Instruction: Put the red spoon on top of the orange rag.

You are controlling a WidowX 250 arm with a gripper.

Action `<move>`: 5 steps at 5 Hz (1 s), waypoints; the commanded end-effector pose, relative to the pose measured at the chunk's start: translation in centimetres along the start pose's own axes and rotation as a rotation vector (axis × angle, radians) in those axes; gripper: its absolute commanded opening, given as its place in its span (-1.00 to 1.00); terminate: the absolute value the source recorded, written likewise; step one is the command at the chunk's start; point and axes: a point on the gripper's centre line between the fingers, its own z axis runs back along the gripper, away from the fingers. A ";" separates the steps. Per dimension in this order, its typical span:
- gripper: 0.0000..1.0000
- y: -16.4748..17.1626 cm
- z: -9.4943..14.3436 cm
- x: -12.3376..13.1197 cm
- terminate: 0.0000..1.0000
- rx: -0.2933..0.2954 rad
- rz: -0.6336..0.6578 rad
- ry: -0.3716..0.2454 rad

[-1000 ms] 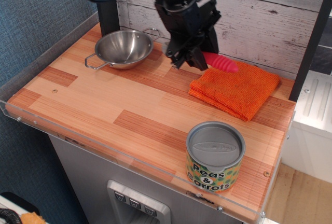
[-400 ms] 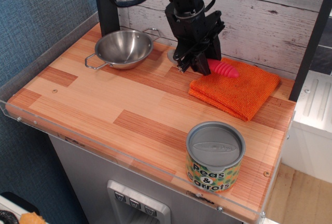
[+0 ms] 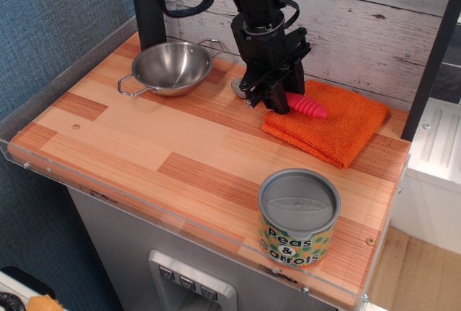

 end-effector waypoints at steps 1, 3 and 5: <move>1.00 -0.8 1.3 -1.9 -1.00 -0.036 -0.089 0.019; 1.00 -0.9 2.8 -2.3 -1.00 -0.059 -0.109 -0.002; 1.00 -0.9 6.7 -2.4 -1.00 -0.024 -0.286 -0.065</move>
